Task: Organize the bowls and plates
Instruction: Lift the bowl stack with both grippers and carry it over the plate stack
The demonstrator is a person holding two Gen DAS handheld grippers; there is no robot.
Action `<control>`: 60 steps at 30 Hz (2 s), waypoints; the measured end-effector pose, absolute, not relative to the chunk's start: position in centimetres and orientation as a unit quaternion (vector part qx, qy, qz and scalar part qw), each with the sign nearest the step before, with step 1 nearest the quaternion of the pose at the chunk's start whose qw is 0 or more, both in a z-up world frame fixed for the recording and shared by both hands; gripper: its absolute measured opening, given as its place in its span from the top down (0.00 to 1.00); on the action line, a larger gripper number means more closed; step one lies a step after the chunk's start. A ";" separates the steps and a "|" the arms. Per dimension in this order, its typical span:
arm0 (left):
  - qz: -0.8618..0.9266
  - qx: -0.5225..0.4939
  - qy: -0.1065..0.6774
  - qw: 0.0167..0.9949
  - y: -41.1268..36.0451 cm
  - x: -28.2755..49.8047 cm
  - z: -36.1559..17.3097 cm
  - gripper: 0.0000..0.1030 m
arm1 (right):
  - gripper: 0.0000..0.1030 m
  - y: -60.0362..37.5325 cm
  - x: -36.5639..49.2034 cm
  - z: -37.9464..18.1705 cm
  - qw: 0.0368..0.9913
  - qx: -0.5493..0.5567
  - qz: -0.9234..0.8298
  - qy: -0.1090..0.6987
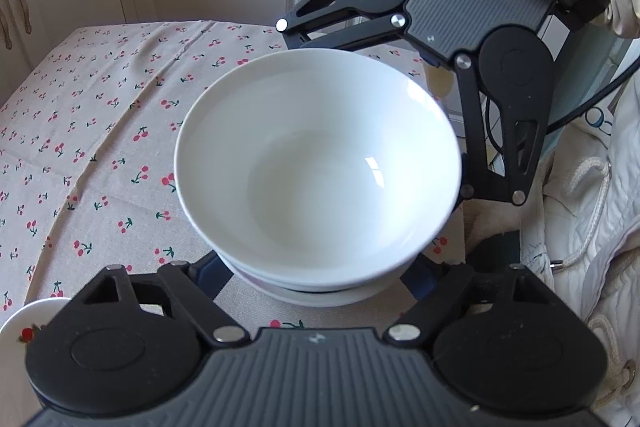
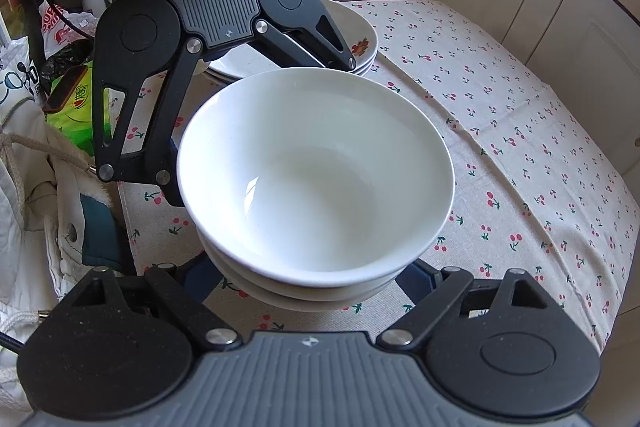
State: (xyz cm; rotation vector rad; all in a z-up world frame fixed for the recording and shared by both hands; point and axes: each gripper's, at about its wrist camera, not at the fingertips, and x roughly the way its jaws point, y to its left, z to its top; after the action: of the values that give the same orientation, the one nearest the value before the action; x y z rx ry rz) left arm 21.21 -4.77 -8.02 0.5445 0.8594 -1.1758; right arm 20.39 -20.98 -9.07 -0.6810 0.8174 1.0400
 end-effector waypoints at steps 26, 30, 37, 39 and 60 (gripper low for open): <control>-0.419 0.235 0.346 0.806 5.2 19.9 -2.4 0.17 | 0.09 -12.1 22.1 -3.5 0.702 -0.400 0.522 0.273; -0.394 0.227 0.357 0.816 7.4 20.7 -3.2 0.17 | 0.09 -9.1 23.4 -4.2 0.686 -0.406 0.541 0.268; -0.375 0.217 0.377 0.819 9.8 21.5 -4.8 0.17 | 0.09 -5.6 25.4 -6.2 0.668 -0.404 0.559 0.280; -0.374 0.214 0.382 0.818 10.1 21.9 -5.1 0.17 | 0.09 -4.9 25.8 -6.6 0.664 -0.404 0.561 0.285; -0.374 0.202 0.374 0.824 11.4 22.3 -5.9 0.15 | 0.09 -4.0 26.5 -7.1 0.660 -0.387 0.562 0.314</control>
State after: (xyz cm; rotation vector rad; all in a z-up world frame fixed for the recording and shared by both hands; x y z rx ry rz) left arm 22.33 11.40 -5.94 0.4301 0.7963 -0.7960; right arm 26.50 -4.03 -7.13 -0.8757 0.7096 1.2724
